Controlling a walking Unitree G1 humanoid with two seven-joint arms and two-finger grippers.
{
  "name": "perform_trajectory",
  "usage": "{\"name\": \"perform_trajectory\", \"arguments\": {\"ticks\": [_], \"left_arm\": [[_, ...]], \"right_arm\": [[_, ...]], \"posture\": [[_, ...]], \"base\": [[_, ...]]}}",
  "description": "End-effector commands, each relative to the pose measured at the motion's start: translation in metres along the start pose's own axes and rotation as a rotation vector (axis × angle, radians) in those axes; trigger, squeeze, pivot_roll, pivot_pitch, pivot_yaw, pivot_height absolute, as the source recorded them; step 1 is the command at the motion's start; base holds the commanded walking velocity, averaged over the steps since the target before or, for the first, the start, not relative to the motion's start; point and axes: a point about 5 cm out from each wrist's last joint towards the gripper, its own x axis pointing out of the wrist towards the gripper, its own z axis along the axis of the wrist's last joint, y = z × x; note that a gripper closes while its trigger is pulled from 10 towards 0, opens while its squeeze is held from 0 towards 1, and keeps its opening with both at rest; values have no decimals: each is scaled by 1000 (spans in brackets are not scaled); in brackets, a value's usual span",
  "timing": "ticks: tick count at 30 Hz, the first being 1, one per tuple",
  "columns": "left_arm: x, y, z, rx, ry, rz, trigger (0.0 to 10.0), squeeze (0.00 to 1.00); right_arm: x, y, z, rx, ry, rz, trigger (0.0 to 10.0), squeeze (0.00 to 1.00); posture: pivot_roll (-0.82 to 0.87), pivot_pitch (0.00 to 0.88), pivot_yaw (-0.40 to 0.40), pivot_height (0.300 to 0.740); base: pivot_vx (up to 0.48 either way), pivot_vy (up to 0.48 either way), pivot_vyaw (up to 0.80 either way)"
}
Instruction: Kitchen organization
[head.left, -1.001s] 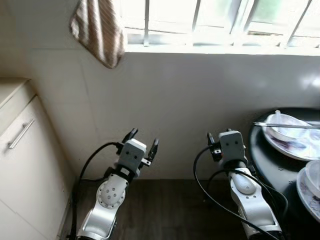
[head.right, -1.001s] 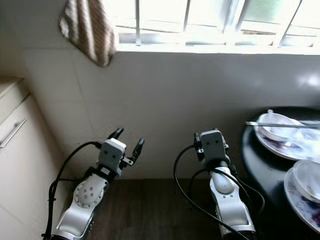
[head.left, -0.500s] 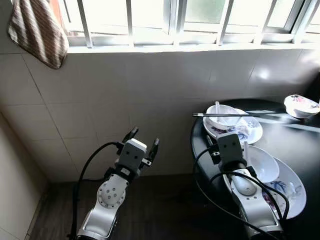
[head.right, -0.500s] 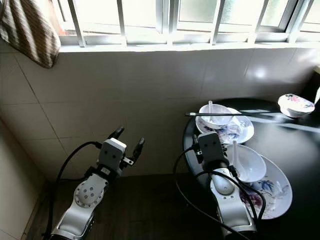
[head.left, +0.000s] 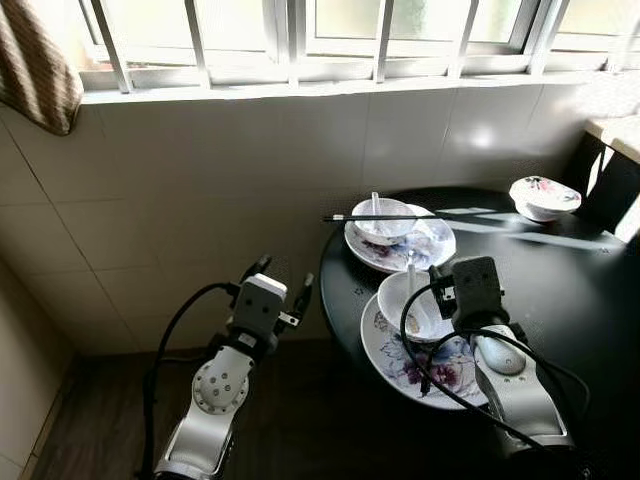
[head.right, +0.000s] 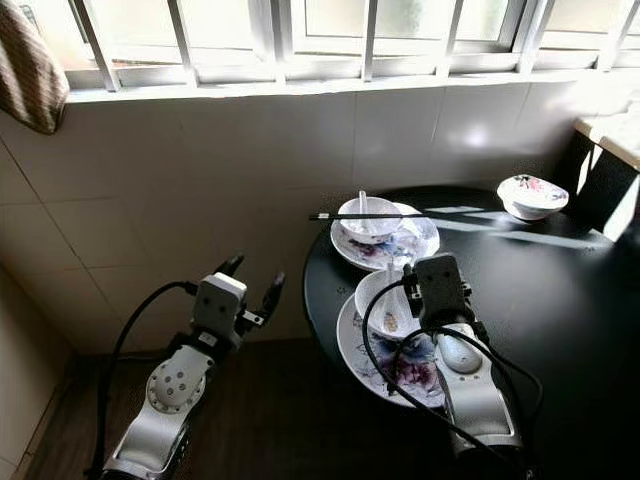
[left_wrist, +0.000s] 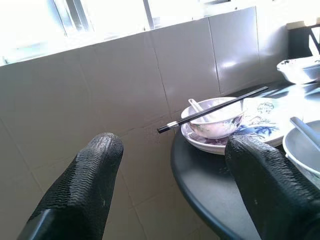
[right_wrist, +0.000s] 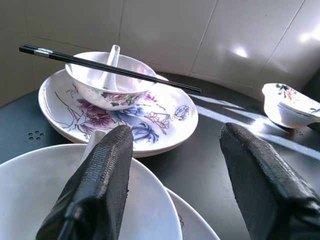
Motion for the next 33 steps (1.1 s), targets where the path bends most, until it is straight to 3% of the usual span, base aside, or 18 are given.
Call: {"name": "perform_trajectory", "arguments": {"ticks": [1, 10, 17, 21, 29, 33], "left_arm": [[-1, 5, -3, -15, 22, 16, 10000, 0], [-1, 5, -6, -26, 41, 25, 10000, 0], [-1, 4, -7, -25, 45, 18, 10000, 0], [0, 3, -8, -25, 49, 16, 10000, 0], [1, 1, -9, -28, 50, 19, 10000, 0], [1, 1, -10, -30, 55, 22, 10000, 0]], "right_arm": [[4, 1, 1, 7, 14, 17, 10000, 0], [10, 11, -5, 114, 103, 96, 10000, 0], [21, 9, -8, 165, 198, 135, 10000, 0], [27, 10, -12, 237, 296, 202, 10000, 0], [36, 6, -18, 231, 381, 218, 10000, 0], [37, 12, -20, 253, 409, 269, 10000, 0]], "posture": [[28, 0, -1, 740], [34, 0, -3, 740], [37, 0, -7, 740], [40, 0, -15, 740], [44, 0, -21, 740], [44, 0, -21, 740]], "base": [[0, 0, 0], [0, 0, 0], [0, 0, 0], [0, 0, 0], [0, 0, 0], [0, 0, 0]]}}
